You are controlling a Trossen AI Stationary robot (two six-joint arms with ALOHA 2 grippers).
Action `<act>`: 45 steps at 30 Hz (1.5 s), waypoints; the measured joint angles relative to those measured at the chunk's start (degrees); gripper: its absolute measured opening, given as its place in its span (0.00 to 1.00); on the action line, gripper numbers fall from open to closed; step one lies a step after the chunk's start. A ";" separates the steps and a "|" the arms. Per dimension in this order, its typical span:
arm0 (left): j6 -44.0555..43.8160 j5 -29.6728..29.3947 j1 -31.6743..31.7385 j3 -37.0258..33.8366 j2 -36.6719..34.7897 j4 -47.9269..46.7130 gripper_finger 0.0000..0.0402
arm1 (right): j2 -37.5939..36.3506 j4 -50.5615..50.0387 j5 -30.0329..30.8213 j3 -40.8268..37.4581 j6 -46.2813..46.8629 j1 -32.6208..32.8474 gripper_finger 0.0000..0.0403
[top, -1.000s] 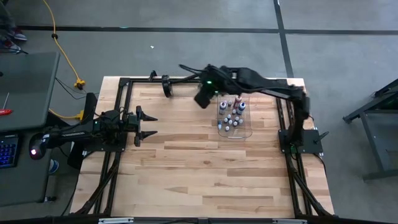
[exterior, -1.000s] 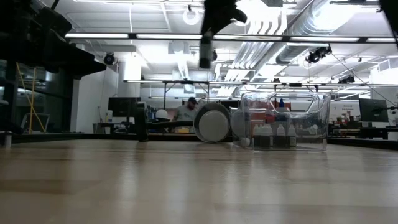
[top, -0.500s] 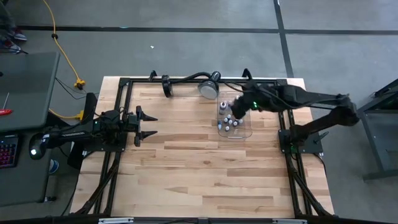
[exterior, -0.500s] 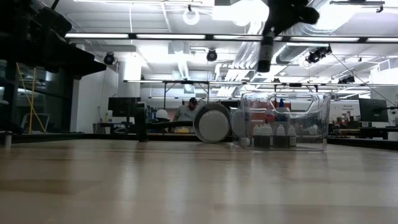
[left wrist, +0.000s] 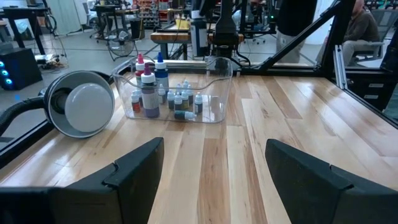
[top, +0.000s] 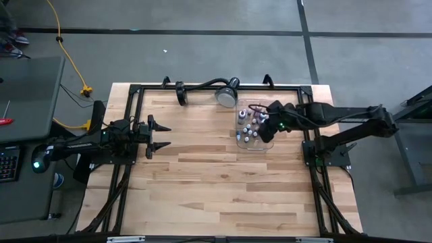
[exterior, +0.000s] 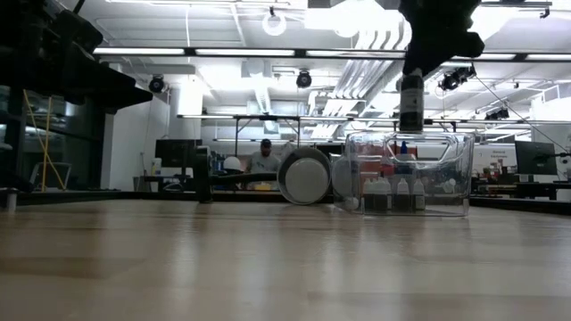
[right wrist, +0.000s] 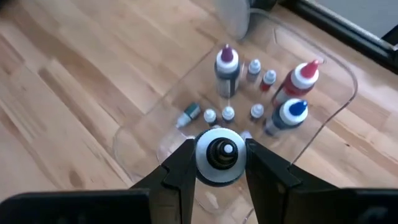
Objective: Pick & Place food coloring
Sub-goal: Put the big black food coloring bottle into the transparent bin
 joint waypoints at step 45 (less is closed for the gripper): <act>0.01 -0.01 -0.01 0.00 0.00 -0.02 0.69 | 15.39 23.54 9.47 -16.67 8.93 3.56 0.27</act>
